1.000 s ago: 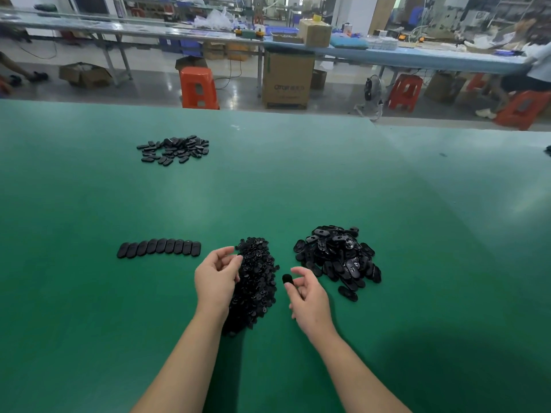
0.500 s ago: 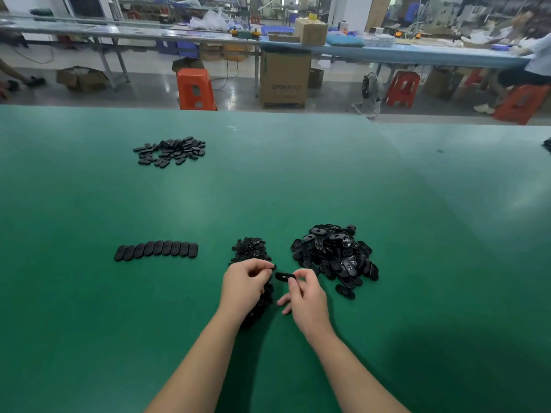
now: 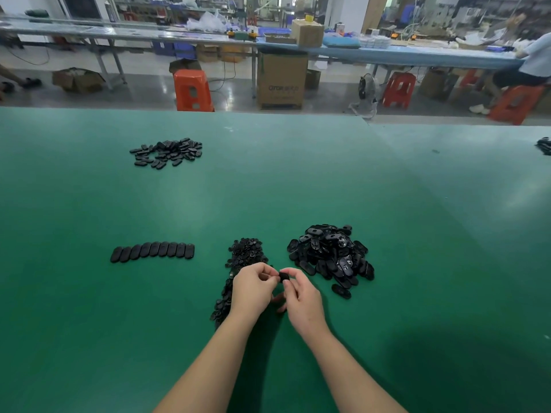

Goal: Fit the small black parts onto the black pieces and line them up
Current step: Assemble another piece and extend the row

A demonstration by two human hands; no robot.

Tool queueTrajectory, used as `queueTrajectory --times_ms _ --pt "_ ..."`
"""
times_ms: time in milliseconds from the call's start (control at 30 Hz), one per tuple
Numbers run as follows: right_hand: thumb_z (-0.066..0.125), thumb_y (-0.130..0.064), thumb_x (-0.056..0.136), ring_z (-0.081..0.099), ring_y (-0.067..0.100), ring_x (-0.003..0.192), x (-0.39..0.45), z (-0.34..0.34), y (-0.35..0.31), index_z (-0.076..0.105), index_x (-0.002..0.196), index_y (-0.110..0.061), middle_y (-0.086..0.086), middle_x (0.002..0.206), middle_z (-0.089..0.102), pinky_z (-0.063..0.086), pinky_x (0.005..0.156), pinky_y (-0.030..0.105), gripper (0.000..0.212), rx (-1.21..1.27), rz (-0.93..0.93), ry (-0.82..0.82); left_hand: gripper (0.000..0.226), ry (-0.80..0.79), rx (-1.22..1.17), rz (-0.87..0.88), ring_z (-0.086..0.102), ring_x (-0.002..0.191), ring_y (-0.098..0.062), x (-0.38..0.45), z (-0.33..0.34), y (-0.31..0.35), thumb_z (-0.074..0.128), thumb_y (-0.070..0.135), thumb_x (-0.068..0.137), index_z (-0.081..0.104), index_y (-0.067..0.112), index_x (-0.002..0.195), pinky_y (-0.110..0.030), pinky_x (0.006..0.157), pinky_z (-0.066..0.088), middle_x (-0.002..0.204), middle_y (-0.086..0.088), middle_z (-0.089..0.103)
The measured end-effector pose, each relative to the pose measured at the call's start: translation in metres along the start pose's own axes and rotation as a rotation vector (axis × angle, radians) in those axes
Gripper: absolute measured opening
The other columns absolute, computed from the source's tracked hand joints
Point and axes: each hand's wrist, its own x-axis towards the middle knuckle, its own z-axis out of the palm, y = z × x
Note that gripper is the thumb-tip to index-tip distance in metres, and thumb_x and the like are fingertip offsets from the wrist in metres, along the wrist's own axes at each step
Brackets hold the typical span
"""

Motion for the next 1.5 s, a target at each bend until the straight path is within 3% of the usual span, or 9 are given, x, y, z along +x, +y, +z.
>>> queueTrajectory --times_ms 200,333,467,700,900,1067,1233,1367,1500 --pt "0.049 -0.009 0.103 0.07 0.013 0.061 0.0 -0.002 -0.001 0.062 0.103 -0.039 -0.011 0.09 0.075 0.055 0.054 0.023 0.032 0.038 -0.004 -0.019 0.012 0.076 0.091 0.008 0.063 0.068 -0.012 -0.001 0.002 0.002 0.078 0.02 0.082 0.068 0.024 0.078 -0.027 0.063 0.048 0.074 0.008 0.069" --pt "0.049 -0.009 0.104 0.071 0.021 0.066 0.001 -0.003 0.003 0.061 0.104 -0.035 -0.006 0.091 0.075 0.061 0.062 0.038 0.029 0.093 0.026 -0.024 0.017 0.057 0.125 0.052 0.063 0.088 -0.006 0.0 -0.001 0.002 0.08 0.024 0.082 0.072 0.024 0.097 -0.021 0.077 0.043 0.091 0.017 0.067" --pt "0.05 -0.013 0.103 0.072 0.024 0.065 0.003 -0.001 0.003 0.06 0.101 -0.033 -0.002 0.087 0.075 0.062 0.069 0.049 0.023 0.097 0.026 -0.027 0.008 0.004 0.127 0.051 0.064 0.071 -0.008 0.004 -0.008 0.002 0.082 0.024 0.079 0.075 0.022 0.082 -0.021 0.062 0.043 0.074 0.01 0.071" --pt "0.054 -0.015 0.102 0.066 0.018 0.058 0.001 -0.002 0.001 0.06 0.099 -0.028 0.002 0.084 0.072 0.055 0.054 0.032 0.015 0.093 0.018 -0.002 0.008 -0.047 0.118 0.072 0.058 0.06 -0.002 0.005 -0.008 0.005 0.08 0.024 0.08 0.073 0.025 0.075 -0.02 0.058 0.042 0.067 0.012 0.07" --pt "0.054 -0.011 0.102 0.059 0.013 0.054 0.002 -0.002 0.0 0.063 0.099 -0.024 0.0 0.078 0.071 0.054 0.053 0.03 0.016 0.107 0.034 -0.005 0.009 -0.053 0.124 0.036 0.058 0.059 -0.004 0.004 -0.007 0.0 0.08 0.025 0.08 0.073 0.026 0.074 -0.021 0.056 0.042 0.067 0.011 0.07" --pt "0.053 -0.008 0.101 0.058 0.012 0.054 0.001 -0.002 -0.001 0.065 0.1 -0.026 -0.003 0.073 0.07 0.053 0.053 0.028 0.021 0.138 0.048 -0.017 0.01 -0.046 0.107 0.025 0.053 0.053 0.004 0.003 -0.006 -0.003 0.082 0.027 0.077 0.072 0.026 0.073 -0.013 0.05 0.037 0.066 0.011 0.07" --pt "0.054 -0.01 0.102 0.057 0.012 0.054 0.001 -0.003 -0.002 0.066 0.1 -0.023 -0.004 0.067 0.067 0.052 0.051 0.028 0.018 0.149 0.052 -0.013 0.005 -0.037 0.115 0.03 0.059 0.059 -0.004 0.003 -0.006 -0.003 0.079 0.026 0.081 0.074 0.025 0.078 -0.02 0.057 0.044 0.071 0.01 0.072" --pt "0.055 -0.011 0.101 0.056 0.012 0.053 0.001 -0.002 -0.002 0.066 0.098 -0.022 -0.005 0.069 0.066 0.049 0.049 0.03 0.016 0.135 0.06 -0.02 0.003 -0.028 0.162 0.045 0.062 0.065 -0.002 0.002 -0.005 -0.003 0.077 0.026 0.084 0.076 0.024 0.086 -0.016 0.058 0.043 0.075 0.011 0.072" --pt "0.052 -0.009 0.101 0.054 0.013 0.051 0.001 -0.003 -0.003 0.067 0.097 -0.022 -0.005 0.067 0.065 0.047 0.047 0.029 0.02 0.134 0.073 -0.03 0.008 -0.025 0.241 0.081 0.065 0.079 -0.004 0.002 -0.007 -0.001 0.076 0.026 0.085 0.077 0.023 0.093 -0.02 0.071 0.049 0.083 0.011 0.073"
